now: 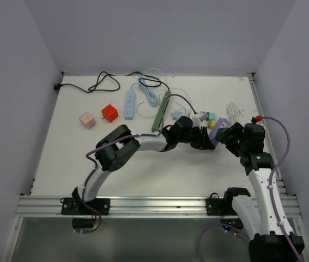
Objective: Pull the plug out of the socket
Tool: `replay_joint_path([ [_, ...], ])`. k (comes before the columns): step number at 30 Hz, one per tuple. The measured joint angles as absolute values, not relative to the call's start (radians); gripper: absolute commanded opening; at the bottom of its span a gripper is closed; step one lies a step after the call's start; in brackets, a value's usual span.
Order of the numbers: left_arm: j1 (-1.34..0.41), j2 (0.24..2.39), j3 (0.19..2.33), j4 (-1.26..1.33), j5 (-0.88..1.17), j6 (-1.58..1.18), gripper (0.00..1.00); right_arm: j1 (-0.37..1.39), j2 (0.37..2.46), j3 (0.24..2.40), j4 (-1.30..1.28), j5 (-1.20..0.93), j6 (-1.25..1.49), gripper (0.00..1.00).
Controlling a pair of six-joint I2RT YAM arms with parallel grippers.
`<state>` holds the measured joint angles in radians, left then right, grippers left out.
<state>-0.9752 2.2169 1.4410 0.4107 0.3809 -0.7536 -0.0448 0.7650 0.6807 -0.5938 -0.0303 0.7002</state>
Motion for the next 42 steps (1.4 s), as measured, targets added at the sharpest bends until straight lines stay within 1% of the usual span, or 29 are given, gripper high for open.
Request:
replay_joint_path([
  [4, -0.958, 2.259, 1.422, 0.463, 0.457, -0.856, 0.05, -0.046, 0.715, 0.635, -0.582, 0.000, 0.688, 0.06],
  [8, -0.953, 2.277, 1.417, 0.461, 0.484, -0.897, 0.05, -0.046, 0.715, 0.636, -0.586, 0.048, 0.681, 0.07],
  [11, -0.957, 2.278, 1.423, 0.449, 0.491, -0.899, 0.13, -0.046, 0.711, 0.643, -0.602, 0.089, 0.677, 0.08],
  [12, -0.957, 2.280, 1.430, 0.441, 0.491, -0.898, 0.22, -0.046, 0.706, 0.647, -0.610, 0.096, 0.675, 0.08],
  [13, -0.960, 2.285, 1.446, 0.429, 0.492, -0.896, 0.27, -0.046, 0.702, 0.652, -0.616, 0.102, 0.674, 0.08],
  [14, -0.963, 2.292, 1.463, 0.422, 0.491, -0.893, 0.35, -0.046, 0.698, 0.656, -0.619, 0.108, 0.673, 0.08],
  [15, -0.965, 2.299, 1.479, 0.412, 0.490, -0.889, 0.39, -0.046, 0.697, 0.662, -0.620, 0.112, 0.673, 0.08],
  [17, -0.973, 2.318, 1.517, 0.392, 0.492, -0.879, 0.44, -0.046, 0.696, 0.672, -0.620, 0.115, 0.673, 0.08],
  [20, -0.990, 2.344, 1.553, 0.371, 0.493, -0.875, 0.47, -0.046, 0.696, 0.677, -0.621, 0.118, 0.674, 0.09],
  [22, -1.000, 2.357, 1.557, 0.368, 0.496, -0.877, 0.49, -0.046, 0.696, 0.677, -0.623, 0.123, 0.675, 0.09],
  [26, -1.024, 2.381, 1.558, 0.363, 0.508, -0.883, 0.57, -0.046, 0.688, 0.677, -0.626, 0.142, 0.681, 0.09],
  [31, -1.043, 2.390, 1.569, 0.367, 0.523, -0.897, 0.63, -0.046, 0.687, 0.677, -0.628, 0.146, 0.681, 0.10],
  [34, -1.046, 2.390, 1.573, 0.366, 0.528, -0.896, 0.70, -0.046, 0.687, 0.677, -0.627, 0.148, 0.681, 0.10],
  [35, -1.046, 2.390, 1.576, 0.364, 0.530, -0.895, 0.76, -0.046, 0.687, 0.677, -0.627, 0.148, 0.681, 0.10],
  [37, -1.047, 2.388, 1.582, 0.358, 0.538, -0.882, 0.83, -0.046, 0.687, 0.677, -0.627, 0.150, 0.681, 0.10],
  [38, -1.048, 2.383, 1.584, 0.351, 0.536, -0.870, 0.89, -0.046, 0.688, 0.677, -0.627, 0.153, 0.681, 0.10],
  [42, -1.051, 2.344, 1.584, 0.271, 0.499, -0.797, 0.98, -0.046, 0.705, 0.677, -0.616, 0.167, 0.682, 0.11],
])
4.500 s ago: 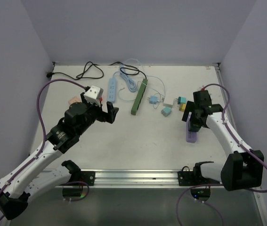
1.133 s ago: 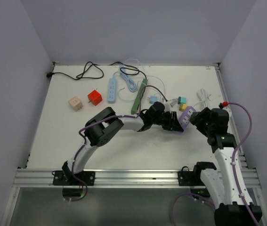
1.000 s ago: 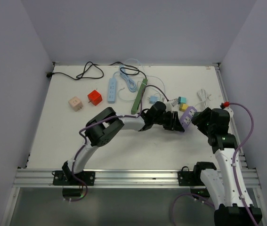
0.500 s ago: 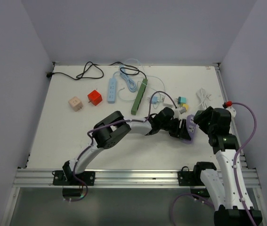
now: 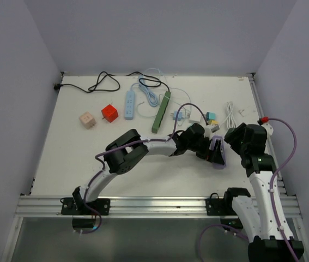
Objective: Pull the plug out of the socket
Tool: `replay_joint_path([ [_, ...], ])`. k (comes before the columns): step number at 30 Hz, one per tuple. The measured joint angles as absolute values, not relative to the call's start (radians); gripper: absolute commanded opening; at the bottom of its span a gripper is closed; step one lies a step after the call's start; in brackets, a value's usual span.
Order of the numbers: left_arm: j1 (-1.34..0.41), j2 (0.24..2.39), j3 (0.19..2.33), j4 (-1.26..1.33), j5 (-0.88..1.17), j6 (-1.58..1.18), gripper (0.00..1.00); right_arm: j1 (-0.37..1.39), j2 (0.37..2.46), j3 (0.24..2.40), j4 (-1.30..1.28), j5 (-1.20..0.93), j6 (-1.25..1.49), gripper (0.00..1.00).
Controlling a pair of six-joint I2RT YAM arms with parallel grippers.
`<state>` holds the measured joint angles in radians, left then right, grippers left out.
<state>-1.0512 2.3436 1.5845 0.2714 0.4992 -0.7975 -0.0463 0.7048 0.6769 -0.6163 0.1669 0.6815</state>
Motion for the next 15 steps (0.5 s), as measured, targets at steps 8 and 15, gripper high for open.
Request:
replay_joint_path([
  [8, -1.050, 2.236, 1.579, 0.018, 0.360, -0.616, 1.00, -0.046, 0.752, 0.677, -0.582, 0.168, 0.688, 0.13],
  [15, -1.050, 1.942, 1.388, -0.067, 0.187, -0.510, 1.00, -0.047, 0.870, 0.678, -0.453, 0.108, 0.702, 0.20],
])
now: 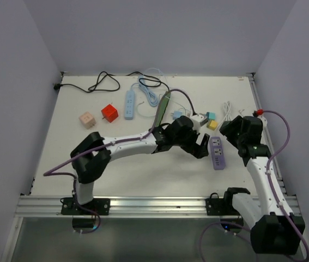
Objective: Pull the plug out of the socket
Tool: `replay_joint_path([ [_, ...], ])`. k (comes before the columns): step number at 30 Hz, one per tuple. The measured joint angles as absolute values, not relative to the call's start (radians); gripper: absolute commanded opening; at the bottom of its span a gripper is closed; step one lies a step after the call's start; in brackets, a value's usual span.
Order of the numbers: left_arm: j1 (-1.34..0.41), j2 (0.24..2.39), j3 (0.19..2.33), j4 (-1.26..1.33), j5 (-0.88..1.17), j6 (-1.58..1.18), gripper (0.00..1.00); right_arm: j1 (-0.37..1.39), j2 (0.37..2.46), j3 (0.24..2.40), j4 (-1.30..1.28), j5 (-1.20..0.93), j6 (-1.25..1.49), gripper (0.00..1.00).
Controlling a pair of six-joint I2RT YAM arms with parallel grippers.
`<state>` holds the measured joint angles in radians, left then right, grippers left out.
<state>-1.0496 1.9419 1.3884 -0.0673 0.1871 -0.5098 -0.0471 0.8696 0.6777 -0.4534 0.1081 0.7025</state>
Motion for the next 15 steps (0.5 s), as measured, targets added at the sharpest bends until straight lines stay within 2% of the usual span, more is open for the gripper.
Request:
replay_joint_path([
  [9, -1.050, 1.481, 1.340, -0.240, -0.175, -0.318, 1.00, -0.047, 1.212, 0.747, -0.204, -0.137, 0.707, 0.30],
  [15, -1.048, 1.202, 1.219, -0.413, -0.447, -0.197, 1.00, -0.047, 1.449, 0.908, -0.083, -0.238, 0.715, 0.33],
])
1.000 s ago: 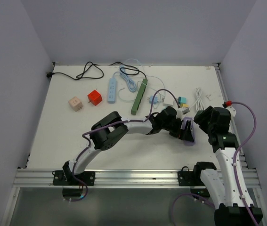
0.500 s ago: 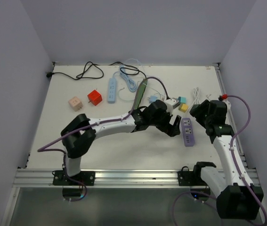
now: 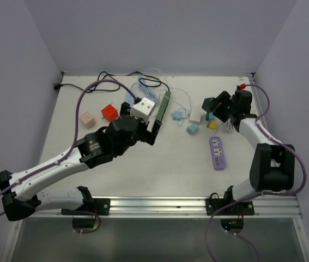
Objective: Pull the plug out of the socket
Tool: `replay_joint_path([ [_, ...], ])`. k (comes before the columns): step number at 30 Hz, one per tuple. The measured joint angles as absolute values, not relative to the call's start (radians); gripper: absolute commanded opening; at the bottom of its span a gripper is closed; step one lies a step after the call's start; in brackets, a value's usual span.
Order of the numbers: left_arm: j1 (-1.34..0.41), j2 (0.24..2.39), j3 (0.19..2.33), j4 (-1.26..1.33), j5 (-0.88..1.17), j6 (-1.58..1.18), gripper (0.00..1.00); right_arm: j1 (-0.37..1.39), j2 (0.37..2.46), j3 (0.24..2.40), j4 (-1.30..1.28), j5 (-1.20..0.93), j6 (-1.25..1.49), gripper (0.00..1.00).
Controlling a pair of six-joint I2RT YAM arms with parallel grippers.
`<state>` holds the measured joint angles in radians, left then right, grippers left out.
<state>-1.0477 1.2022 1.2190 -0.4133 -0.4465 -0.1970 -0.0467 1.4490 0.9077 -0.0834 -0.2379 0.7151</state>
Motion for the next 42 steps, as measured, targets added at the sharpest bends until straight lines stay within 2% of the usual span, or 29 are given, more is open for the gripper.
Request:
replay_joint_path([
  [5, -1.043, 0.961, 1.006, -0.407, -0.627, -0.145, 1.00, -0.047, 1.657, 1.058, 0.011, -0.299, 0.735, 0.35],
  [10, -0.944, 0.810, 0.801, -0.389, -0.636, -0.146, 1.00, -0.047, 1.857, 1.195, 0.046, -0.353, 0.752, 0.37],
  [15, -0.830, 0.848, 0.796, -0.344, -0.601, -0.146, 1.00, -0.047, 1.965, 1.290, 0.024, -0.388, 0.752, 0.39],
  [28, -0.805, 0.908, 0.797, -0.338, -0.516, -0.147, 1.00, -0.047, 2.019, 1.397, -0.133, -0.416, 0.706, 0.51],
  [31, -0.805, 0.908, 0.797, -0.338, -0.509, -0.147, 1.00, -0.047, 2.040, 1.404, -0.171, -0.419, 0.694, 0.55],
  [38, -0.805, 0.908, 0.797, -0.338, -0.502, -0.147, 1.00, -0.047, 2.075, 1.451, -0.236, -0.439, 0.657, 0.73],
  [42, -0.804, 0.908, 0.797, -0.338, -0.501, -0.147, 1.00, -0.047, 2.075, 1.486, -0.280, -0.435, 0.635, 0.78],
])
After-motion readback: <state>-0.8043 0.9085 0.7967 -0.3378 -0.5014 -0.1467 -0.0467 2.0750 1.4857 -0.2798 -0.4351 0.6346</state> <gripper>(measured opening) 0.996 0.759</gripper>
